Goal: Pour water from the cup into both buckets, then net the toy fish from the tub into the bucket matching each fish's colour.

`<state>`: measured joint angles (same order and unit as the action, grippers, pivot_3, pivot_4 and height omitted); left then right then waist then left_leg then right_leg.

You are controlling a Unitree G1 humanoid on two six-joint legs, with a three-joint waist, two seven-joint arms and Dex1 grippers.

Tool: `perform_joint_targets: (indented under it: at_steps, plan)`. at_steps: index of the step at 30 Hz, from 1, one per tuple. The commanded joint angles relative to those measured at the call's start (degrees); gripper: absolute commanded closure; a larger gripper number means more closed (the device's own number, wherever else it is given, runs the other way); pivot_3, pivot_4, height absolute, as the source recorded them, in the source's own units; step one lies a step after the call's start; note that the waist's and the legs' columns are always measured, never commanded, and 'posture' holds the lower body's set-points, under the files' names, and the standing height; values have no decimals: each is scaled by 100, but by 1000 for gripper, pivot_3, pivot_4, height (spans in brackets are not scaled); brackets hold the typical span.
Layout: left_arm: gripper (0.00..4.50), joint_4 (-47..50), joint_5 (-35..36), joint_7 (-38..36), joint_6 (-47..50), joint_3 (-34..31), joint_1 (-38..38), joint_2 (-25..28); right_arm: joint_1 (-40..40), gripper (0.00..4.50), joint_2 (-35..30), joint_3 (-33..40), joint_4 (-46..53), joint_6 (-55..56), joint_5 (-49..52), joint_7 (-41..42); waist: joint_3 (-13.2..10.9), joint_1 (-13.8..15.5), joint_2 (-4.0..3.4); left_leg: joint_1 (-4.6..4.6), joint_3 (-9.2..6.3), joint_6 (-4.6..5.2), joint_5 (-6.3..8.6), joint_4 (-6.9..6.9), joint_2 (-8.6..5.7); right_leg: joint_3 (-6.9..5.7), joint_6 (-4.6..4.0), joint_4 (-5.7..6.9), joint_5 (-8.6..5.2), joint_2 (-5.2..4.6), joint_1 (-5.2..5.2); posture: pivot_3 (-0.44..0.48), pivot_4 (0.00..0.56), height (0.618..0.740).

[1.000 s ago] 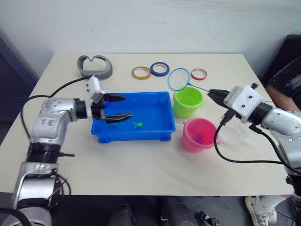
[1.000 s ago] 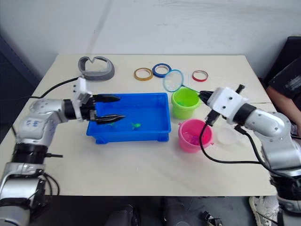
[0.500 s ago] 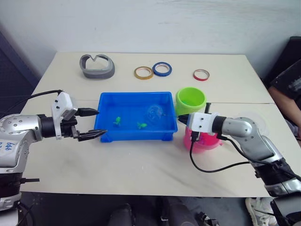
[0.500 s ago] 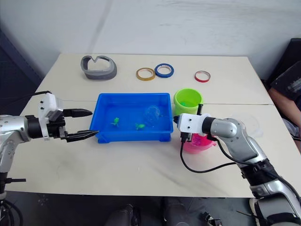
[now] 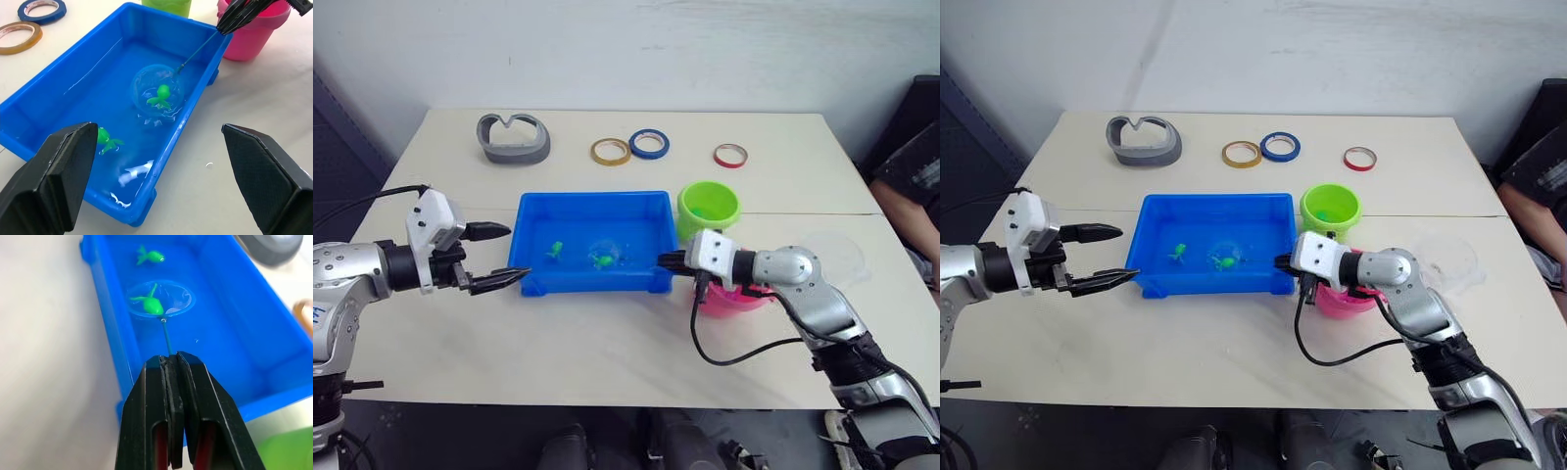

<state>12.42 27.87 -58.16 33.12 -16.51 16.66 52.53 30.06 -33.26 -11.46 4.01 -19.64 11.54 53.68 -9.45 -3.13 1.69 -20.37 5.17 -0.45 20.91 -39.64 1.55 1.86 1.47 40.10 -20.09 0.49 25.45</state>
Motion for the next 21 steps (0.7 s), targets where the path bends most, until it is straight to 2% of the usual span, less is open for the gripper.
perform_joint_targets:
  at_steps: [1, 7, 14, 19, 21]
  plan:
    - [67, -50, 174, 63, -21, 97, 370, -117, -4, 4500, -72, 600, 659, -1253, 725, -177, 1, 8, 2, -1, -2, 0, 0, 0, 0, -2, 0, -1, 0, 0, 0, 0, 150, 740]
    - [67, -490, 251, 148, 1, 541, 1255, -664, -117, 4500, -292, 1486, 1433, -2650, 1453, -623, 1, 21, 3, -2, -3, 0, 0, 1, -2, -3, 0, -3, 0, 0, 0, 0, 150, 740]
    - [67, -1429, -48, -116, -430, 1223, 2286, -1301, -156, 4500, -765, 2637, 1865, -3005, 1525, -1399, 2, 16, 4, -3, -1, -1, -1, -1, -3, -2, 0, -2, 0, 0, 1, 0, 150, 740]
    - [67, -2044, -240, -356, -805, 1486, 2713, -1544, -260, 4500, -1352, 2759, 1775, -2501, 1066, -1579, 2, -5, 3, -2, 1, -3, -2, 0, -2, 0, 0, -2, 0, 1, 2, 0, 150, 740]
    - [67, -2283, -300, -415, -925, 1568, 2898, -1662, -505, 4500, -1713, 2378, 1572, -1367, 374, -1401, 2, 8, 3, -2, 1, -4, -2, 0, -2, 1, 0, -1, 0, 2, 2, 0, 150, 740]
